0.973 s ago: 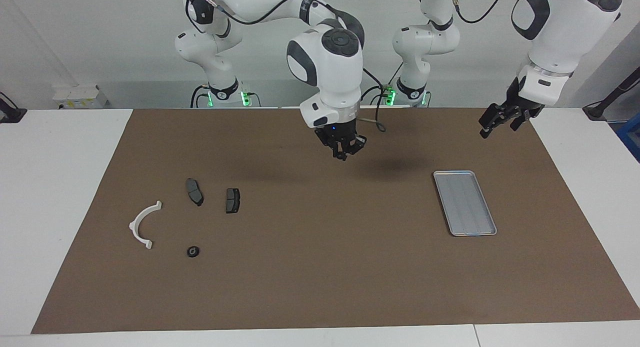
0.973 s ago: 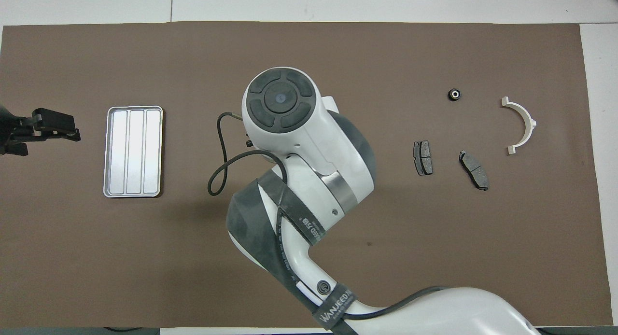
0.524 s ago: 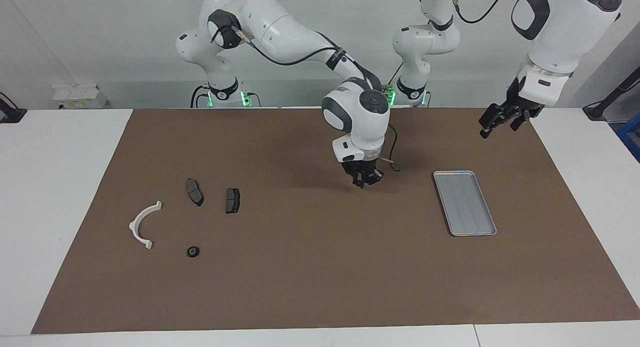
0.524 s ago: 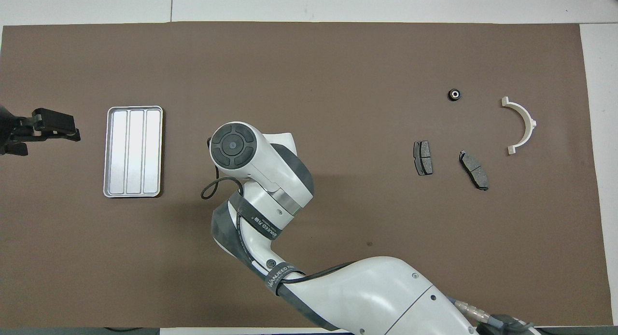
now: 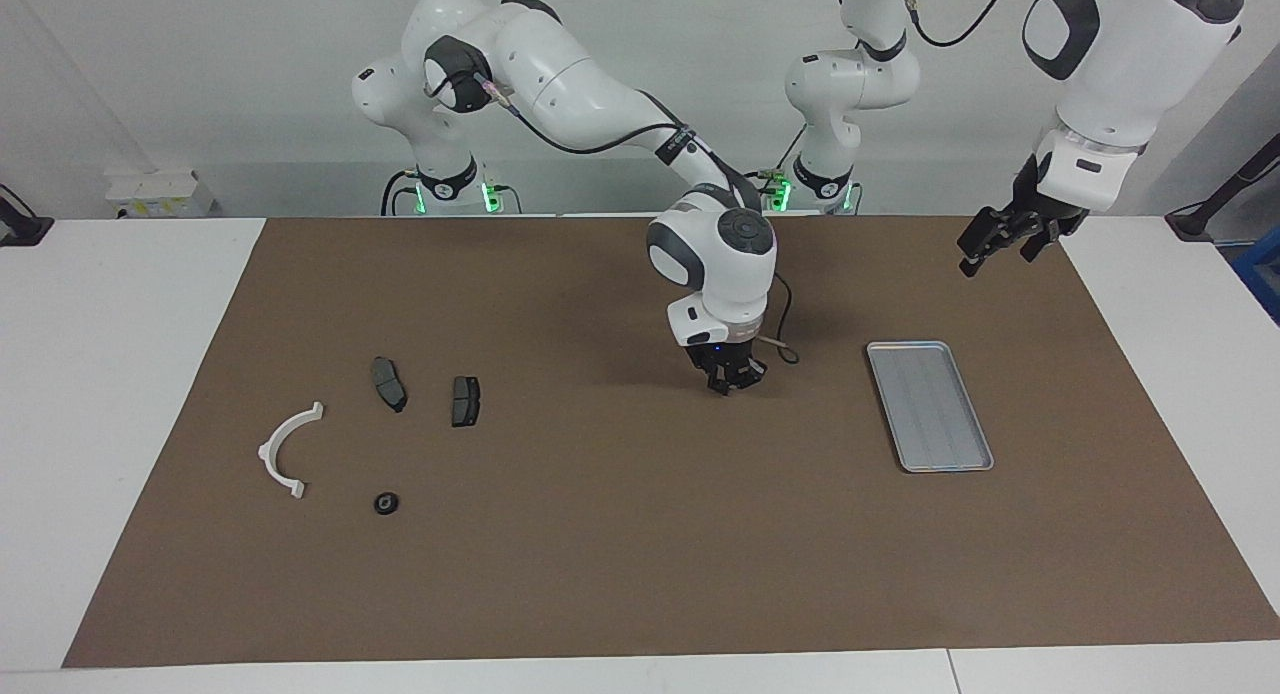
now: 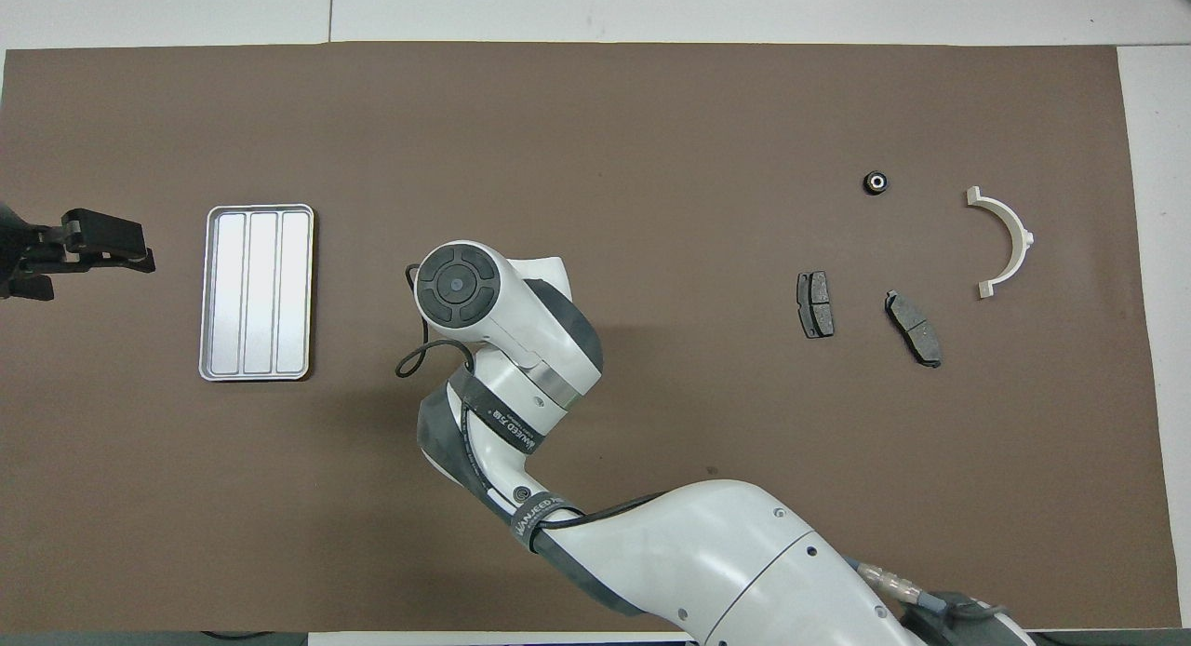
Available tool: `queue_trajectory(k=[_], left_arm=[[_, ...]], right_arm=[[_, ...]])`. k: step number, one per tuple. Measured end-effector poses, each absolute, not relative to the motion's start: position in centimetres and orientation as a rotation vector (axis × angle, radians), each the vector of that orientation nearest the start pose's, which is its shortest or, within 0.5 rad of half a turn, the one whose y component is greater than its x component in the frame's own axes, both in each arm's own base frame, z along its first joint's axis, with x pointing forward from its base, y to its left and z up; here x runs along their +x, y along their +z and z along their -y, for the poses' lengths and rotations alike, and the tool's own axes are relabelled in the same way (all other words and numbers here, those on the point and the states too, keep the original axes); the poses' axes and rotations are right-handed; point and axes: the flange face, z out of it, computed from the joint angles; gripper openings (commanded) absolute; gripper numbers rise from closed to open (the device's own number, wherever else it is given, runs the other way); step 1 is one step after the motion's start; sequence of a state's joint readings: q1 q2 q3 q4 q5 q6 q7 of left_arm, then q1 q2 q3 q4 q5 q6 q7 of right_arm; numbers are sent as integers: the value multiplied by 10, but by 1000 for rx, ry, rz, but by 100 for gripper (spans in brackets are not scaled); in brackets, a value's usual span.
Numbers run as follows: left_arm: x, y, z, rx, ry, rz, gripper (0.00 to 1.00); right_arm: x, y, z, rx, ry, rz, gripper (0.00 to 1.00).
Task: Pick bearing gear from pile to tray
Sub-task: 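Carry the black bearing with the right gripper to mid-table and release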
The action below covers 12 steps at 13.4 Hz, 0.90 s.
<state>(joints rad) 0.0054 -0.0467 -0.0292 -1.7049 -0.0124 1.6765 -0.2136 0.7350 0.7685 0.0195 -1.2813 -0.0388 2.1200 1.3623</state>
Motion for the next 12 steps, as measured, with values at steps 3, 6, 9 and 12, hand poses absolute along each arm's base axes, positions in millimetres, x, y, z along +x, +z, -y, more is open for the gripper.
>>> queue_trajectory(k=[3, 6, 9, 12], left_arm=[[547, 596, 15, -3140, -27, 300, 100], [547, 596, 22, -3142, -26, 280, 100], [547, 596, 34, -3146, -36, 245, 100], [552, 586, 43, -3151, -84, 220, 100]], right_arm=[[553, 296, -512, -2940, -94, -900, 30], [553, 296, -512, -2942, -95, -902, 100], [556, 294, -502, -2990, -78, -928, 100], [588, 334, -467, -3028, -79, -914, 100]])
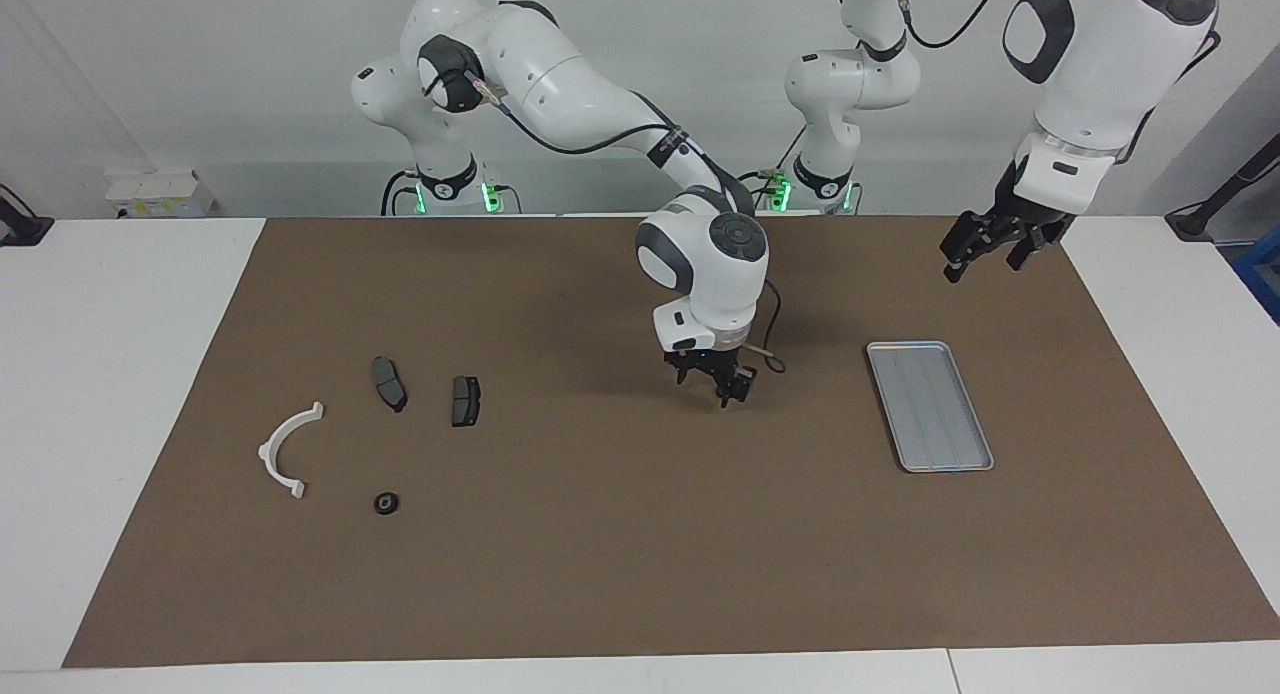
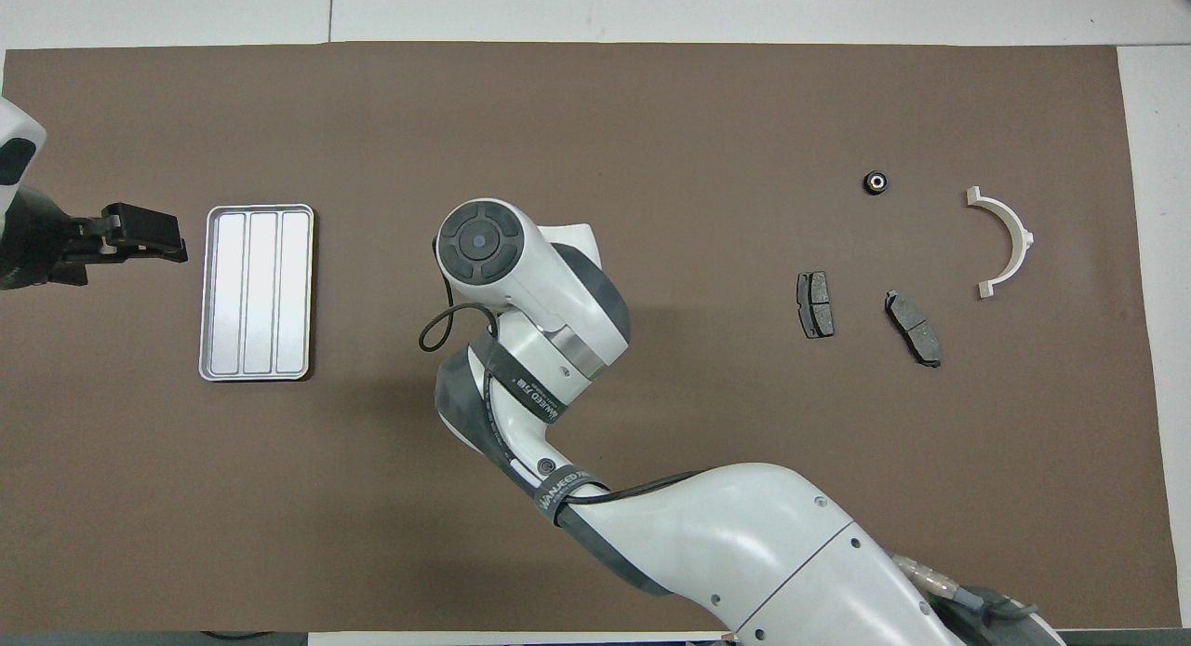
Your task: Pick bearing gear from pile to tray
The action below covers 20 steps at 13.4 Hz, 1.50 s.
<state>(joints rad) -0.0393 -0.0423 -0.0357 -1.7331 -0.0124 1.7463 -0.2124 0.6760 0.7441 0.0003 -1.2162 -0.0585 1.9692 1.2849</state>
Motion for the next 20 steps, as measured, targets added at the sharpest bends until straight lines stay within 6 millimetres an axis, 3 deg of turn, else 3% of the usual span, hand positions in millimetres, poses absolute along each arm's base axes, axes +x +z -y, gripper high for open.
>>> queue_trajectory(k=[2, 4, 5, 7, 10, 12, 13, 15, 17, 20], left_arm=[[560, 565, 60, -3154, -63, 184, 100], [574, 529, 97, -3156, -48, 208, 100], [581, 507, 121, -3157, -43, 222, 100], [586, 464, 171, -3161, -47, 251, 100], [573, 401, 254, -3138, 18, 360, 100], [563, 353, 305, -3111, 18, 459, 100], [560, 335, 318, -3105, 15, 487, 100], [560, 319, 324, -3097, 8, 552, 100], [560, 312, 319, -3092, -2, 583, 91], [549, 299, 323, -3092, 9, 568, 87]], right_arm=[[622, 385, -410, -3066, -69, -796, 100], [651, 434, -333, -3120, -38, -572, 100], [662, 452, -291, -3146, -16, -449, 100], [683, 468, -211, -3172, 18, -219, 100], [705, 452, -112, -3178, 60, -58, 100], [711, 432, -68, -3181, 73, -73, 100], [713, 419, -52, -3190, 71, -90, 100], [715, 386, -27, -3214, 65, -120, 100], [715, 352, -13, -3232, 61, -128, 100], [717, 320, -1, -3230, 21, -143, 100]])
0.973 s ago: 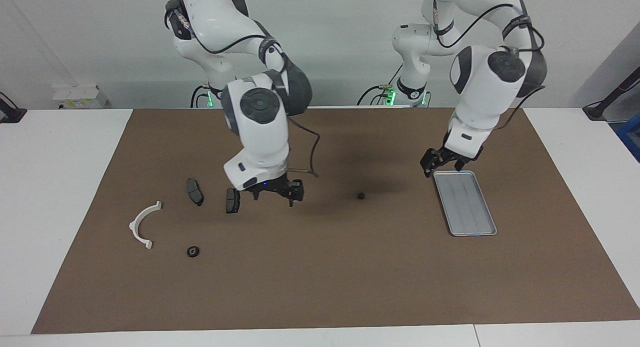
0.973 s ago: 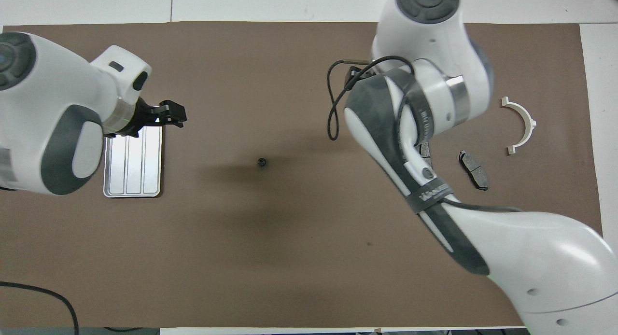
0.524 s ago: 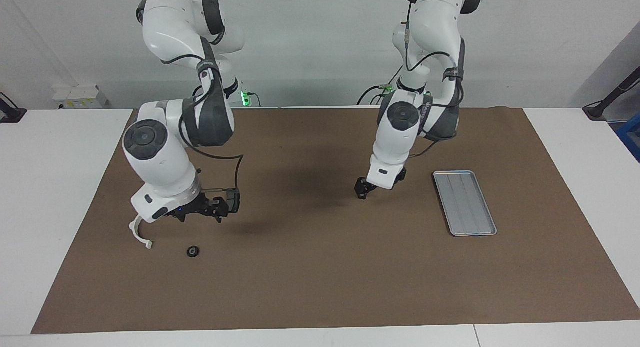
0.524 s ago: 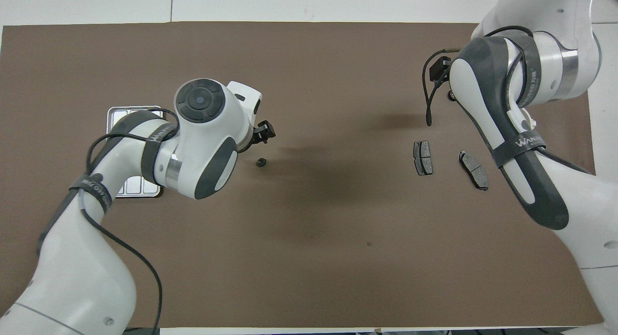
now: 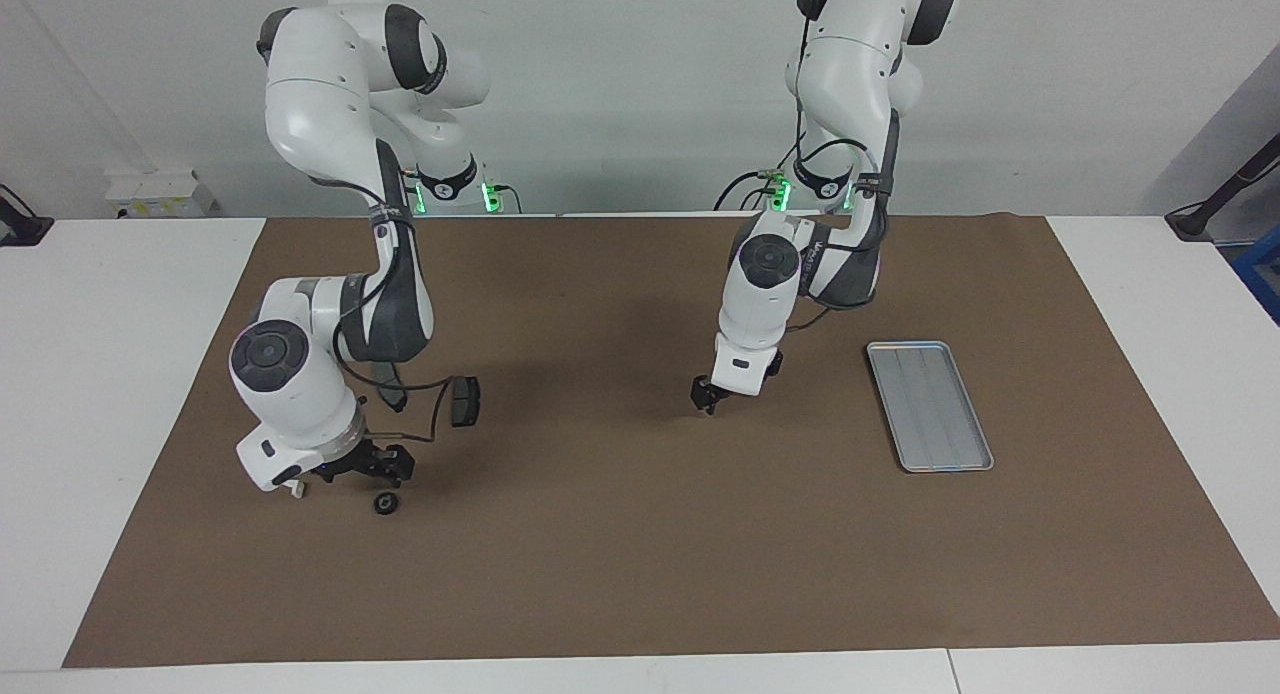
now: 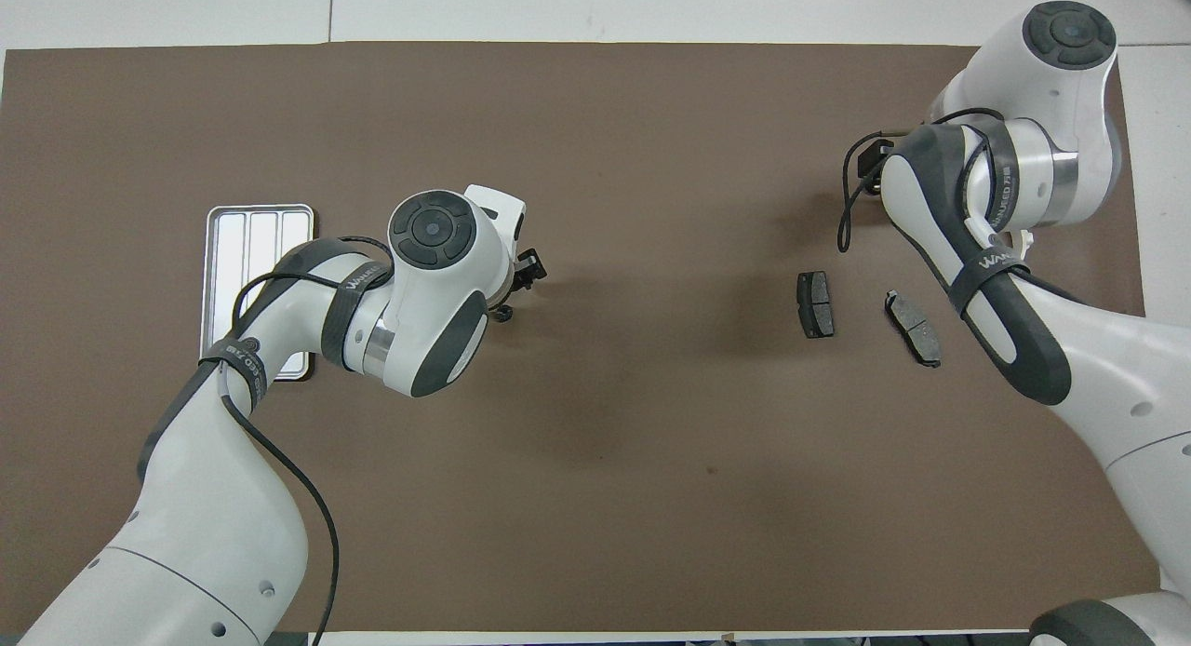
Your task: Pick bearing gear from pile to tray
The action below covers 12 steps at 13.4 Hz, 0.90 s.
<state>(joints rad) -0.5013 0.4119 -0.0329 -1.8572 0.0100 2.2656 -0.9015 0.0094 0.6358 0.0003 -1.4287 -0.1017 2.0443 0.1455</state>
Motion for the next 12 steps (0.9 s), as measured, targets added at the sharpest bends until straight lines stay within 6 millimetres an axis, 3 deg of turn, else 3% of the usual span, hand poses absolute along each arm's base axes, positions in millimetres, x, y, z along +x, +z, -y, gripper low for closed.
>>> queue_trajectory(k=[3, 7, 8, 10, 11, 12], left_arm=[[541, 295, 331, -3091, 18, 549, 69], [540, 293, 330, -3091, 16, 550, 63], [540, 293, 330, -3091, 16, 550, 56], [539, 292, 330, -3090, 18, 549, 26], [539, 293, 330, -3092, 15, 549, 20], [539, 294, 331, -3095, 10, 549, 20]], right_arm=[[716, 301, -3, -3225, 2, -133, 100], [716, 286, -7, -3222, -9, -121, 100], [716, 283, -8, -3221, -9, -118, 100], [716, 282, -9, -3220, -12, -115, 100], [716, 282, -10, -3219, -12, -114, 100], [716, 282, -10, -3219, -12, -114, 95]])
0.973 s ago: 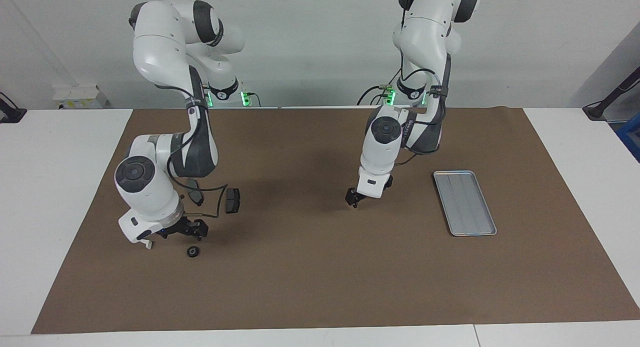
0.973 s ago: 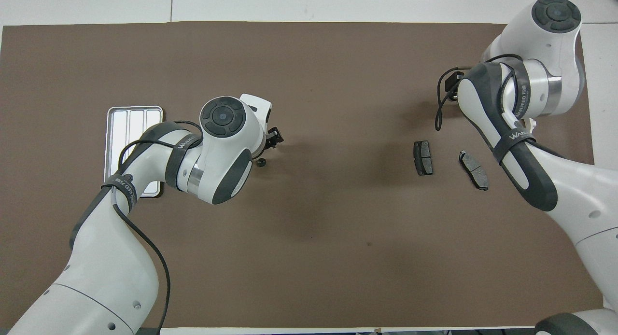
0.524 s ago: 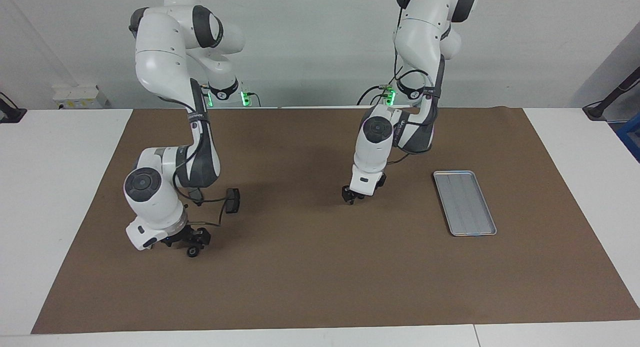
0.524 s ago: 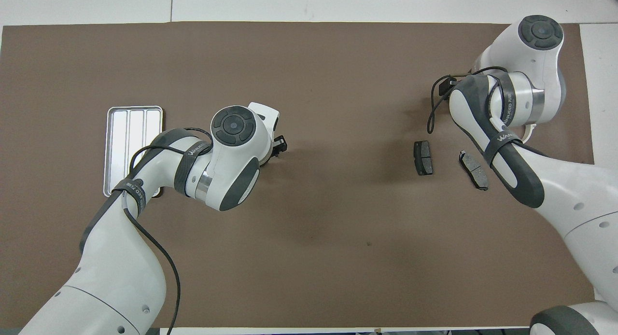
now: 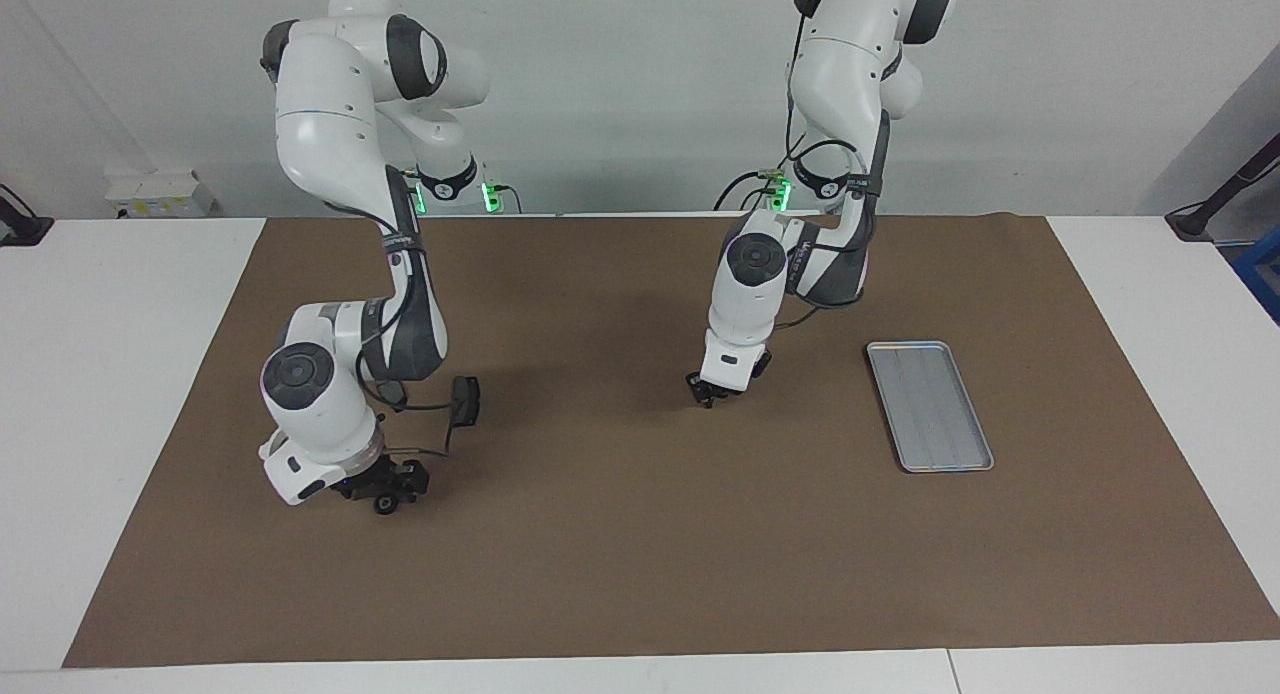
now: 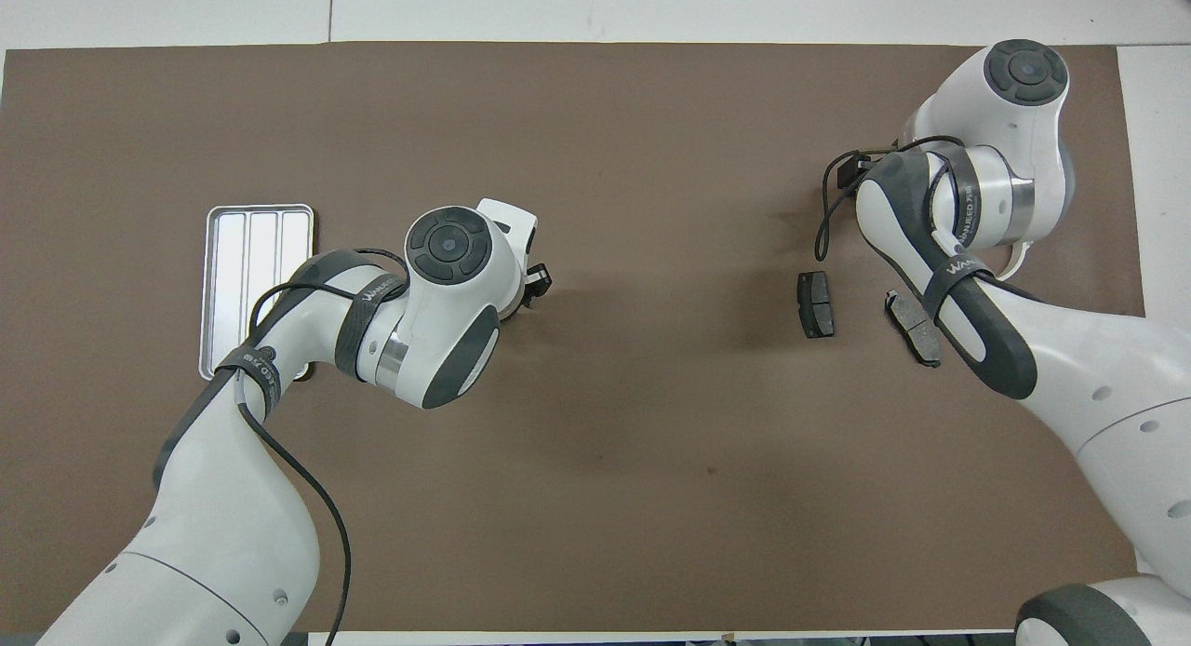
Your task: Pick bearing gear from pile to tray
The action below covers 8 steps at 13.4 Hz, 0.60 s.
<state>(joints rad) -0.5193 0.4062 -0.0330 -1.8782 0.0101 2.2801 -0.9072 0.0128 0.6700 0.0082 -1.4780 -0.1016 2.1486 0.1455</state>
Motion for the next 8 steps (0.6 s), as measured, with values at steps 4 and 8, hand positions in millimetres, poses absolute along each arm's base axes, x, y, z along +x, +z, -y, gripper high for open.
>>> queue_trajectory(k=[4, 8], left_arm=[[542, 298, 320, -3074, 37, 522, 11], [567, 342, 255, -3079, 56, 414, 12]], right_arm=[[716, 282, -9, -3211, -20, -124, 81], [716, 281, -9, -3200, -29, -134, 73]])
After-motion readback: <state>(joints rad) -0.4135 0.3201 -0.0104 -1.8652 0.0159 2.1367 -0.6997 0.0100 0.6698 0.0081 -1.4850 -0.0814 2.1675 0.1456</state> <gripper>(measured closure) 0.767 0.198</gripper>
